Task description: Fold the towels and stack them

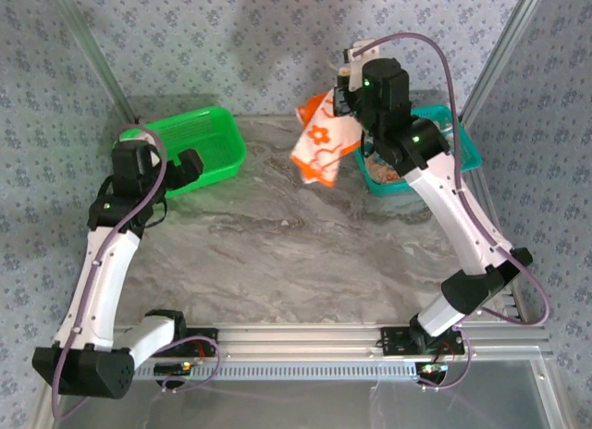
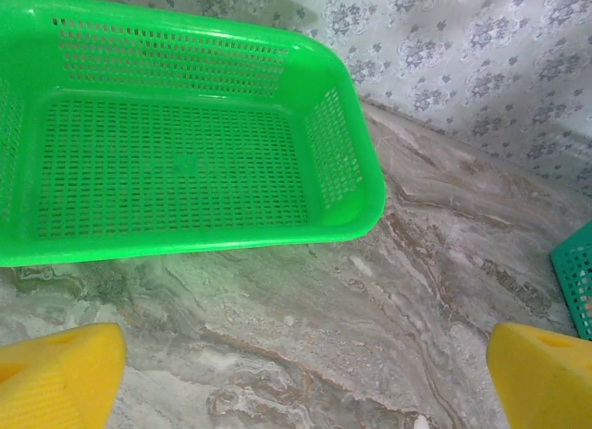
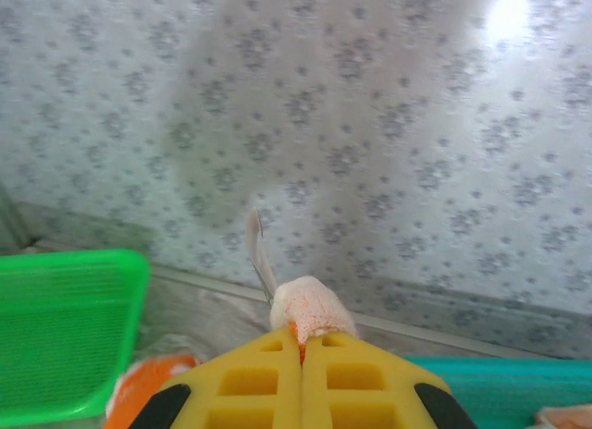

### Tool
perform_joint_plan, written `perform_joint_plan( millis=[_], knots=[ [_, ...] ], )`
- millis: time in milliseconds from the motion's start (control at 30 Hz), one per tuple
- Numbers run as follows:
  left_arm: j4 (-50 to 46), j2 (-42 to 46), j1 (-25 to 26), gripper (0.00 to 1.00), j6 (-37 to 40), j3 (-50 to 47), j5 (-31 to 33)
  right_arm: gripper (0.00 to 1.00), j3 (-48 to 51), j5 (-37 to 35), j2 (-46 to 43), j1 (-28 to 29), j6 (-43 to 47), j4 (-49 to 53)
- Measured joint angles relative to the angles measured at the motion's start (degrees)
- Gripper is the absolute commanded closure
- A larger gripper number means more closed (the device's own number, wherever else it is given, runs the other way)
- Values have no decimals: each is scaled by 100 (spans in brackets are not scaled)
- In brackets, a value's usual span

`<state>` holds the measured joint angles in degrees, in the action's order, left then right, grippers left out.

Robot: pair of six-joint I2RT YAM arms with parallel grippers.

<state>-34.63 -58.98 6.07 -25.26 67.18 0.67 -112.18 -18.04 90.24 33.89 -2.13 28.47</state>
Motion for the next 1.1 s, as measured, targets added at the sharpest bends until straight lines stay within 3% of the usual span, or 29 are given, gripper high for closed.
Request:
perform_joint_plan(
  millis=[333, 533, 733, 767, 833, 900, 1100],
  knots=[
    [-184, 352, 48, 0, 42, -125, -4, 100, 1462, 61, 186, 1064, -610, -98],
    [-321, 361, 81, 0, 50, -356, -44, 100, 1740, 610, 1176, 772, -1200, -170],
    [-466, 382, 212, 0, -42, -605, -195, 99, 1161, 846, 2430, 367, -1425, -118],
    [-463, 385, 247, 1, -81, -634, -201, 91, 1067, 866, 2564, 275, -1449, -114],
    [-463, 387, 365, 0, -140, -723, -225, 52, 935, 927, 2747, 26, -1495, -90],
    [-459, 387, 529, 0, -210, -824, -234, 47, 800, 975, 2839, -251, -1504, -17],
    [-411, 240, 1058, 0, -380, -1003, -155, 49, 951, 986, 2581, -833, -1366, 63]
  ],
)
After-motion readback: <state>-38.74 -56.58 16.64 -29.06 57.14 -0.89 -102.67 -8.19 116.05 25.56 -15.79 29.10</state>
